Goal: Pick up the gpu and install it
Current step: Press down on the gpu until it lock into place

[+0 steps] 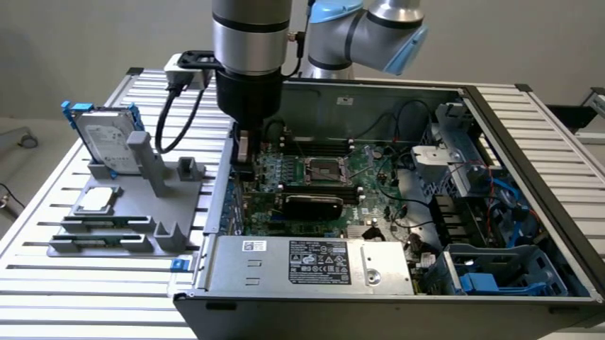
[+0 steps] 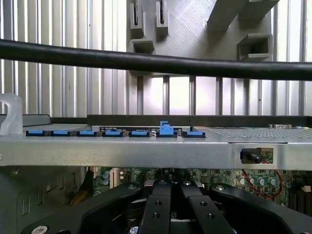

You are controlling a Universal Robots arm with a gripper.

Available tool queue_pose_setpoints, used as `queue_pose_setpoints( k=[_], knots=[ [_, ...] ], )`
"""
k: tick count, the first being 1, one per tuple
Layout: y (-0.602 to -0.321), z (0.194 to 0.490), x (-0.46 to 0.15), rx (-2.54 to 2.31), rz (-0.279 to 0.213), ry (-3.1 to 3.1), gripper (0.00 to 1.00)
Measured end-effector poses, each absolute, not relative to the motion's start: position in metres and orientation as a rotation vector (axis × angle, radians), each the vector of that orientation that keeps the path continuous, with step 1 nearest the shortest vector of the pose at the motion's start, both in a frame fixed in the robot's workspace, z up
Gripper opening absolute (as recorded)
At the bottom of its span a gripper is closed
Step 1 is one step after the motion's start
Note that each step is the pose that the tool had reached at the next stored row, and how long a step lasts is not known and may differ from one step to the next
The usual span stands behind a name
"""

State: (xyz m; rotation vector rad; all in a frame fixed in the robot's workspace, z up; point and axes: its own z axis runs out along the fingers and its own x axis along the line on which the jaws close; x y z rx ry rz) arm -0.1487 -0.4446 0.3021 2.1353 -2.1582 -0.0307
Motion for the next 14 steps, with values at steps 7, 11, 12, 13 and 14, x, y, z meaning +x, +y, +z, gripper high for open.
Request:
queue_pose_setpoints(
  k=[7,11,12,13,14],
  knots=[
    [-0.4446,0.3021,-0.15,2.111,-0.032,-2.182,0.11],
    [-0.4447,0.3019,-0.1502,2.105,-0.033,-2.188,0.11],
    [-0.4447,0.3018,-0.1502,2.103,-0.033,-2.189,0.11],
    [-0.4447,0.3015,-0.1503,2.102,-0.033,-2.19,0.11],
    [-0.4446,0.3012,-0.1503,2.101,-0.033,-2.192,0.11]
  ],
)
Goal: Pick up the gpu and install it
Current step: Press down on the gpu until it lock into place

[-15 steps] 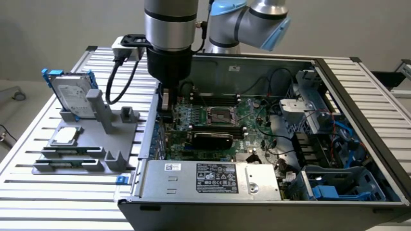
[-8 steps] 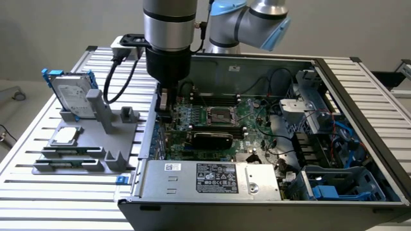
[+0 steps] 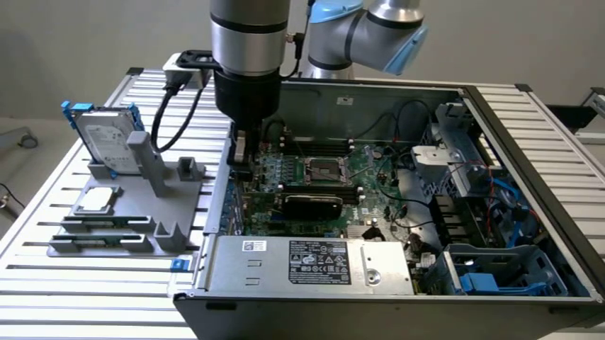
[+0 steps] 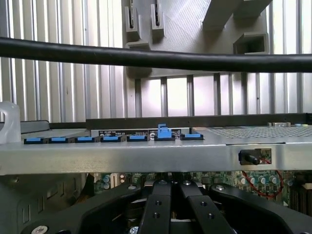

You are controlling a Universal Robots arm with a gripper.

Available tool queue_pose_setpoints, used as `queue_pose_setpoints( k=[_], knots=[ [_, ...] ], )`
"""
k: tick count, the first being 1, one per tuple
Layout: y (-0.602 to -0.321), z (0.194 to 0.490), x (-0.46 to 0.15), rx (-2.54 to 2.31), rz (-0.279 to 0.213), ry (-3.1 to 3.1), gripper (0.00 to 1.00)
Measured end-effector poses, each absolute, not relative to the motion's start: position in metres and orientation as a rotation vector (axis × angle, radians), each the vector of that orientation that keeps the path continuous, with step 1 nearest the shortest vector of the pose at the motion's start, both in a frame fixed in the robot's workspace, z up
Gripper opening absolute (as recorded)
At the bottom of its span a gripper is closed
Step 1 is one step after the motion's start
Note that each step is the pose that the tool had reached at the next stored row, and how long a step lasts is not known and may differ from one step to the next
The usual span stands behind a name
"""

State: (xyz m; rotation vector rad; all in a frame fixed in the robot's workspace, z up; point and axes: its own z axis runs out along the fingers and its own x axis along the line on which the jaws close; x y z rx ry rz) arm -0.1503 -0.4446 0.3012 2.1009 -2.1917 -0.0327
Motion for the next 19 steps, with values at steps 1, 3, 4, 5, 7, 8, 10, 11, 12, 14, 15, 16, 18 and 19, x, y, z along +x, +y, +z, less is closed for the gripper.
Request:
queue_pose_setpoints(
  k=[1,3,4,5,7,8,10,11,12,14,15,16,18,19],
  knots=[
    [-0.445,0.301,-0.15,2.1,-0.033,-2.193,0.11],
    [-0.445,0.3,-0.15,2.097,-0.032,-2.195,0.11],
    [-0.445,0.3,-0.151,2.096,-0.032,-2.196,0.11],
    [-0.445,0.3,-0.151,2.094,-0.032,-2.197,0.11],
    [-0.445,0.3,-0.151,2.092,-0.032,-2.199,0.11],
    [-0.445,0.299,-0.151,2.091,-0.032,-2.2,0.11],
    [-0.445,0.299,-0.151,2.089,-0.032,-2.202,0.11],
    [-0.445,0.3,-0.151,2.089,-0.032,-2.202,0.11],
    [-0.445,0.3,-0.151,2.089,-0.033,-2.203,0.11],
    [-0.445,0.301,-0.149,2.089,-0.033,-2.203,0.11],
    [-0.445,0.302,-0.148,2.089,-0.032,-2.202,0.11],
    [-0.445,0.303,-0.146,2.089,-0.032,-2.202,0.11],
    [-0.445,0.304,-0.141,2.089,-0.032,-2.202,0.11],
    [-0.445,0.305,-0.138,2.089,-0.032,-2.202,0.11]
  ],
)
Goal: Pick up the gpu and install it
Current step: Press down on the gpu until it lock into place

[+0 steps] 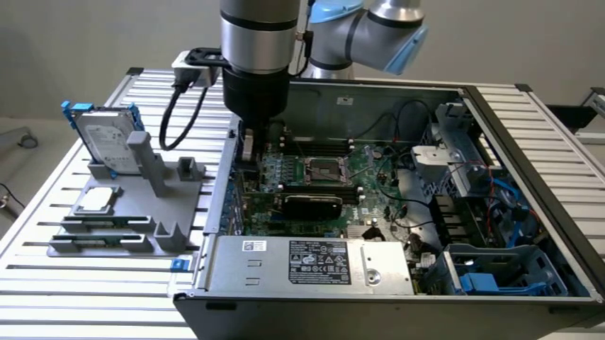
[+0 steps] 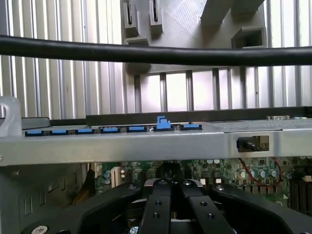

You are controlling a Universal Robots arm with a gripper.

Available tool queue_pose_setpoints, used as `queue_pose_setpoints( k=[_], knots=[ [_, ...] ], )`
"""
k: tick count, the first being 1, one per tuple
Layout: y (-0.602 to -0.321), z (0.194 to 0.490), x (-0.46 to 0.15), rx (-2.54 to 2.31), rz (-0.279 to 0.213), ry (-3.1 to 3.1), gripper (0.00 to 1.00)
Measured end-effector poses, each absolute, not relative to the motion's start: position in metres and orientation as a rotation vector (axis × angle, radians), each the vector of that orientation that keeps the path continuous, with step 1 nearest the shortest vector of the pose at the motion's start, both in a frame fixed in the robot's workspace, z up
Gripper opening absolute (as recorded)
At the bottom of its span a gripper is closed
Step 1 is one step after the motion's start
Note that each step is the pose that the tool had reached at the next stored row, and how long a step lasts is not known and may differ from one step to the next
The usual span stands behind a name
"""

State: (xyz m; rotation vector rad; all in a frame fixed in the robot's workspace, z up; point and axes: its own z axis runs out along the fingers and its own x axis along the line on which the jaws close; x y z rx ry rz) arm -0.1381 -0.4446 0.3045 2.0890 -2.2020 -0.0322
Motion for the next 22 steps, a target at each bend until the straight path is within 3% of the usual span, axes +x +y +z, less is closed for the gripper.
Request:
queue_pose_setpoints(
  k=[12,22],
  knots=[
    [-0.445,0.306,-0.089,2.089,-0.033,-2.202,0.11],
    [-0.445,0.306,-0.088,2.089,-0.035,-2.202,0.11]
  ],
)
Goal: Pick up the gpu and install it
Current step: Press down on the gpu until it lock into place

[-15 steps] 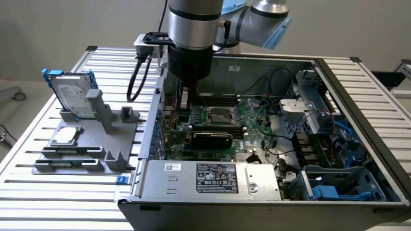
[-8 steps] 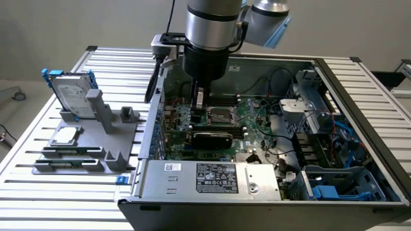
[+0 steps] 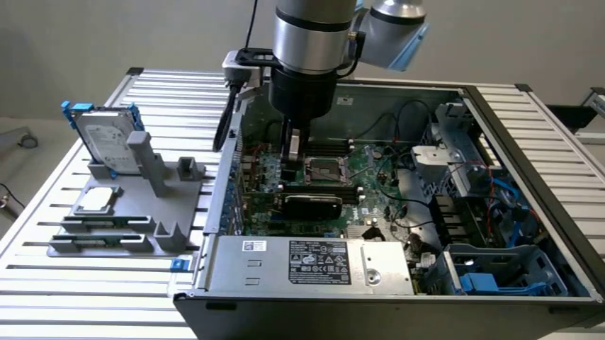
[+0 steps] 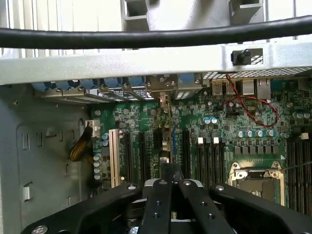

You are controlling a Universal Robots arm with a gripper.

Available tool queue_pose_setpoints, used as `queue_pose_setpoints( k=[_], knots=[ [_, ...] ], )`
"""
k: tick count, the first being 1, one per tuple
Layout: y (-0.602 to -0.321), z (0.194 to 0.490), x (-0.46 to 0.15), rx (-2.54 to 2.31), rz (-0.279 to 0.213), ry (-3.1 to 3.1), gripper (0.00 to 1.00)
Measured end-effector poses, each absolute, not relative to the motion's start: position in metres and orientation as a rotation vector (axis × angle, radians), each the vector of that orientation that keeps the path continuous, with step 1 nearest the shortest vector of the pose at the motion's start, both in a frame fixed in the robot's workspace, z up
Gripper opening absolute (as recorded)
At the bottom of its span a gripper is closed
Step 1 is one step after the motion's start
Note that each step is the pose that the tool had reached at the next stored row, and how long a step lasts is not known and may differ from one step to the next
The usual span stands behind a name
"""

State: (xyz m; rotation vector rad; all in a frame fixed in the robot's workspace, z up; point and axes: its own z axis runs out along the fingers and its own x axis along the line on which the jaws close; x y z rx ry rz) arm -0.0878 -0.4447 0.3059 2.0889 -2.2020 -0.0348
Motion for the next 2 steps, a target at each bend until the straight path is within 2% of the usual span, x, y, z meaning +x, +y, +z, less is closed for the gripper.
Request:
queue_pose_setpoints(
  k=[2],
  knots=[
    [-0.4447,0.3059,-0.0878,2.089,-0.035,-2.202,0.11]
  ],
)
